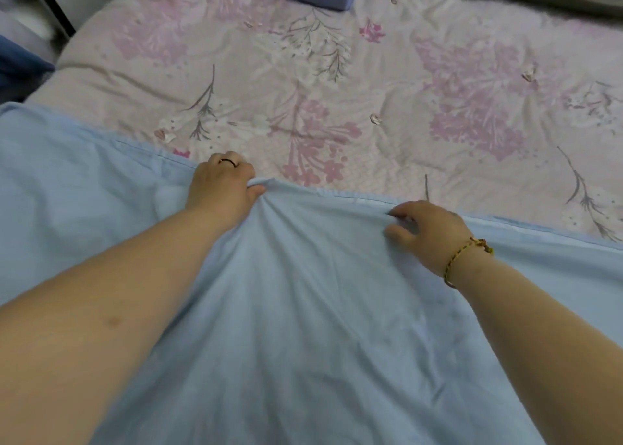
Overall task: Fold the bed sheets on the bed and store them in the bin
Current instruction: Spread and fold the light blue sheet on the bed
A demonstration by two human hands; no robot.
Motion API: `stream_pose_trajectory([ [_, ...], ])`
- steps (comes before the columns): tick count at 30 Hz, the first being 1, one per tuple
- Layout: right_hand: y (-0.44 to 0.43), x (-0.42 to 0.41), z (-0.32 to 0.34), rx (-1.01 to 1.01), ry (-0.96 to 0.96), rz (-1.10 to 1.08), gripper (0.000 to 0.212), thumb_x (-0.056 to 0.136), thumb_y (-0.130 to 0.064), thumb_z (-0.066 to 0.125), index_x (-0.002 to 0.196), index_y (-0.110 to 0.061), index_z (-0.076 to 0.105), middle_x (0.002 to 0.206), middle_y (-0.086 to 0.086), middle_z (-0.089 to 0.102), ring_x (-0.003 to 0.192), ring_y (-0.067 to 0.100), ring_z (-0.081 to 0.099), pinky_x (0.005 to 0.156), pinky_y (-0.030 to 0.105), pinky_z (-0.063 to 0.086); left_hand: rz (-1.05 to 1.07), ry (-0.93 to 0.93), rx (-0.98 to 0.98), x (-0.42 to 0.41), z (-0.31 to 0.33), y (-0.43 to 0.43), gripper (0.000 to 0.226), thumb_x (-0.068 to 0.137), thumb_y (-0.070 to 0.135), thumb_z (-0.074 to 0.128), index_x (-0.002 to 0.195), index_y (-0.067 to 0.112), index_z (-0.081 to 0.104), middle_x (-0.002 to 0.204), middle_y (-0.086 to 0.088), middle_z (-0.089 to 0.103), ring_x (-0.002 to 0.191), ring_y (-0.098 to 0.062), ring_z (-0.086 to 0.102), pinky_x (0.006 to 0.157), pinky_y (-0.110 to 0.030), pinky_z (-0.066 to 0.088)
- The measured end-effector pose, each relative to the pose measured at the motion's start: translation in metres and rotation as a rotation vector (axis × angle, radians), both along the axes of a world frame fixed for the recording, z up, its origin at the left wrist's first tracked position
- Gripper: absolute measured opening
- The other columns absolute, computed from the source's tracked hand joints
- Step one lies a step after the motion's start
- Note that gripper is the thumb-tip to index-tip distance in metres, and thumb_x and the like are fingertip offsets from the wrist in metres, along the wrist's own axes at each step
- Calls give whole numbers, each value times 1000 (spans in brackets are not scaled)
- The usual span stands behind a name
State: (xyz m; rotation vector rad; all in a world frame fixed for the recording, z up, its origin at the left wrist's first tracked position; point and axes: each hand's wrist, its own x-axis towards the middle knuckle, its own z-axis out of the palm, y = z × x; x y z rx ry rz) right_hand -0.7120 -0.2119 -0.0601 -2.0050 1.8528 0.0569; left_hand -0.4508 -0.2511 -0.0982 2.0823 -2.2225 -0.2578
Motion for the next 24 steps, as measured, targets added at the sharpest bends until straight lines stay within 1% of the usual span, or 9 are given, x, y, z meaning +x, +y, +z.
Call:
stream_pose_trajectory([
  [2,-14,3,0,109,28,45,37,91,-35,51,124,-18,52,128,6,47,119,25,43,102,32,33,-2,139,31,9,0,-3,29,90,29,55,101,3,60,122,-13,52,114,-30,43,88,-33,31],
  [6,-19,9,-3,60,64,74,21,87,-38,56,99,-22,61,103,0,49,104,22,39,85,27,25,-3,401,226,22,16,-9,23,81,29,67,81,21,45,84,1,50,84,-21,46,67,-30,32],
  [9,-20,14,-4,118,-49,96,35,86,-34,59,57,-23,42,72,-5,37,86,20,32,69,27,28,5,261,413,30,24,-11,35,79,43,66,96,23,43,90,5,49,88,-19,48,73,-27,33],
  [11,-24,14,-3,106,-191,11,41,86,-24,61,54,-21,36,62,-3,36,76,21,36,57,26,29,-13,54,480,42,29,-11,37,77,53,64,92,24,46,85,7,49,86,-19,49,72,-27,33],
  [13,-29,12,-1,37,-209,-34,37,87,-20,57,58,-21,35,62,-4,39,75,21,40,58,31,29,-44,-197,456,55,36,-14,42,74,61,61,85,21,54,84,3,54,85,-22,51,71,-27,36],
  [17,-34,25,-6,-129,83,52,15,94,-25,45,81,-18,46,83,3,54,92,30,51,79,34,33,-6,-466,141,66,54,-28,47,77,65,52,69,19,46,74,-4,54,77,-23,46,70,-29,31],
  [20,-22,36,-30,-198,241,8,32,97,-22,33,127,-13,41,125,12,47,115,30,41,95,35,25,37,-538,-18,65,30,-22,42,89,49,46,105,11,56,113,-16,59,106,-28,49,92,-33,25],
  [22,-12,45,-40,-243,241,-44,49,95,-14,18,144,-17,20,143,11,29,127,29,29,106,35,12,155,-345,-75,68,9,-5,45,94,33,44,132,10,44,141,-19,38,132,-30,28,109,-37,4],
  [24,-9,50,-42,-236,284,-46,58,92,-10,12,148,-19,-2,154,9,4,140,29,9,114,38,-7,225,-254,-86,72,-4,11,52,98,26,35,147,19,20,156,-12,7,143,-26,2,110,-38,-14],
])
